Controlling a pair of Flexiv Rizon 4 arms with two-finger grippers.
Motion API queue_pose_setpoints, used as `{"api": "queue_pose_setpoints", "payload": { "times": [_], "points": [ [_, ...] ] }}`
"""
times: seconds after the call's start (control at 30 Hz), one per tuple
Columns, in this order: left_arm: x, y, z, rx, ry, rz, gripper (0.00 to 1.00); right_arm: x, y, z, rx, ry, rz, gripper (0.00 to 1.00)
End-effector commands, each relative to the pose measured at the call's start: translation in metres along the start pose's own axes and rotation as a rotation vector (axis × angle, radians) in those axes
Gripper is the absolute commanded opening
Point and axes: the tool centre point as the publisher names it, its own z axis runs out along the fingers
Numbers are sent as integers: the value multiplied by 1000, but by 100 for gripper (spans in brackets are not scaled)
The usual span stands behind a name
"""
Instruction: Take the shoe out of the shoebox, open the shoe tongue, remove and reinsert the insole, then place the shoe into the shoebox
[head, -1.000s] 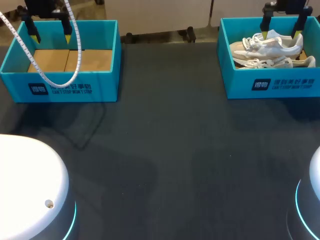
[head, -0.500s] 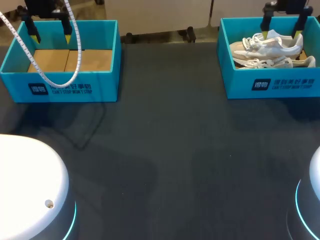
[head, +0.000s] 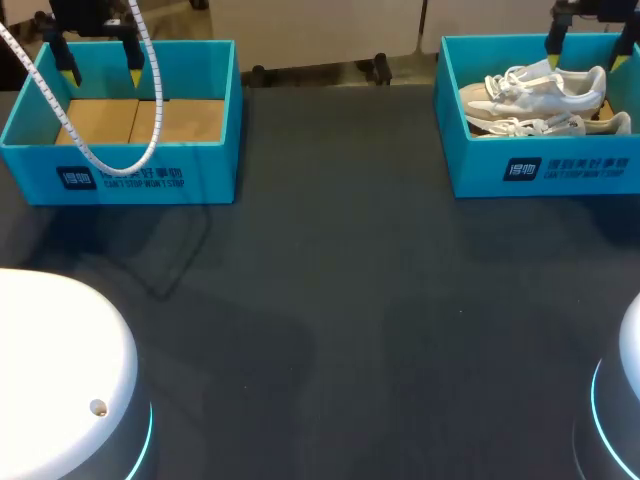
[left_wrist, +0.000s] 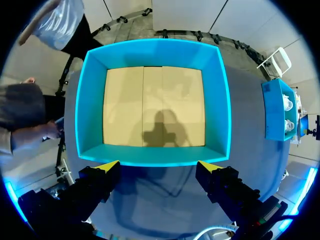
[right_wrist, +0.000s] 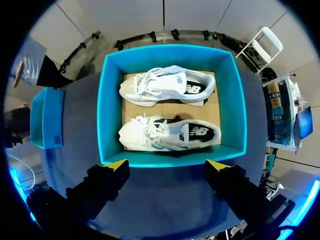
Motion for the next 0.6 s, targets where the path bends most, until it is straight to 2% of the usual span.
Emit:
{"api": "queue_pose_setpoints", "payload": {
  "times": [0.03,0.23,0.3,0.33,0.4,0.5,0.6],
  "points": [
    [0,0,0,-1,-1,0,100,-5,-6,5,-24,8,1,100],
    [0,0,0,-1,-1,0,100,-22,-6,17,-37,-1,19,100],
    [0,0,0,-1,-1,0,100,-28,-6,22,-35,3,19,88],
    [0,0,0,-1,-1,0,100,-31,-5,25,-32,3,16,88],
    [0,0,0,-1,-1,0,100,-37,-5,31,-27,-4,12,96],
    [0,0,0,-1,-1,0,100,-42,-5,38,-26,-17,3,95],
    [0,0,0,-1,-1,0,100,-47,-4,47,-15,-26,-10,100]
  ]
}}
